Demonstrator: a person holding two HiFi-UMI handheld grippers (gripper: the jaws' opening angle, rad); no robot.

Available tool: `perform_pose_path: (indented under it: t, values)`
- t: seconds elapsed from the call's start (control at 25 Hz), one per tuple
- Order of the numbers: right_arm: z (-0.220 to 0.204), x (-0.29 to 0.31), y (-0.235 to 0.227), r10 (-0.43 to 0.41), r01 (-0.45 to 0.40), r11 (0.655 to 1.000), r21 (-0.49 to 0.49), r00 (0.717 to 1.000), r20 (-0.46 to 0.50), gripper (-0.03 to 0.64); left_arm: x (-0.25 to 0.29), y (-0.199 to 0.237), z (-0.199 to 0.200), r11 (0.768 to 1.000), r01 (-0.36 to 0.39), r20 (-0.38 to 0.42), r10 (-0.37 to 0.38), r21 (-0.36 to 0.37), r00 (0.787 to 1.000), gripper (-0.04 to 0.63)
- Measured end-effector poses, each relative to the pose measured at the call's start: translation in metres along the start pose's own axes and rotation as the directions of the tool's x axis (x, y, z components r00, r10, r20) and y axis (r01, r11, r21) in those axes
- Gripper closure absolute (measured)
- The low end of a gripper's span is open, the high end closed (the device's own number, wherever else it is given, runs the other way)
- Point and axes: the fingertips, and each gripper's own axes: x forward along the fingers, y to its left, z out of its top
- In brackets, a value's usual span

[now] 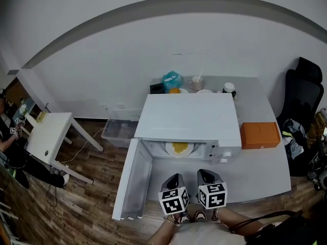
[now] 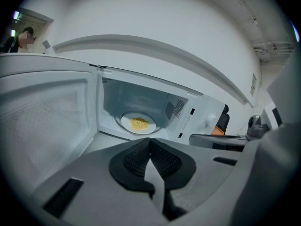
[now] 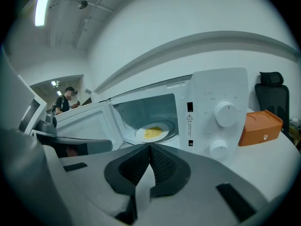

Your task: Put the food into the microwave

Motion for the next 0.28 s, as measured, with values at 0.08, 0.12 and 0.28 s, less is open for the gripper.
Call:
perform_pose_path:
  t: [0.08,0.12,0.28]
  values:
    - [0.0001,0.0000,-0.0015,-0.003,0.003,1.000,-0.002,1.000,-0.003,0.601,0.0004,0.0003,0.0014,1.000,-0.002,0.001,0.002,0.000,1.000,0.591]
    - [0.0000,0.0001,-0.0020,-0.005,0.005,1.000,-0.003,1.000,-0.004,0.601,0.0006,0.0008,0.0023,1.000,-0.003,0.002,0.003,0.000,1.000,0.591]
    - [-0.0006,0.0008,-0.0040,-0.009,0.009,1.000,-0.001,1.000,-0.007,0.601,0.0024,0.0028,0.0039,1.000,-0.009,0.004,0.009,-0.002,1.000,0.591]
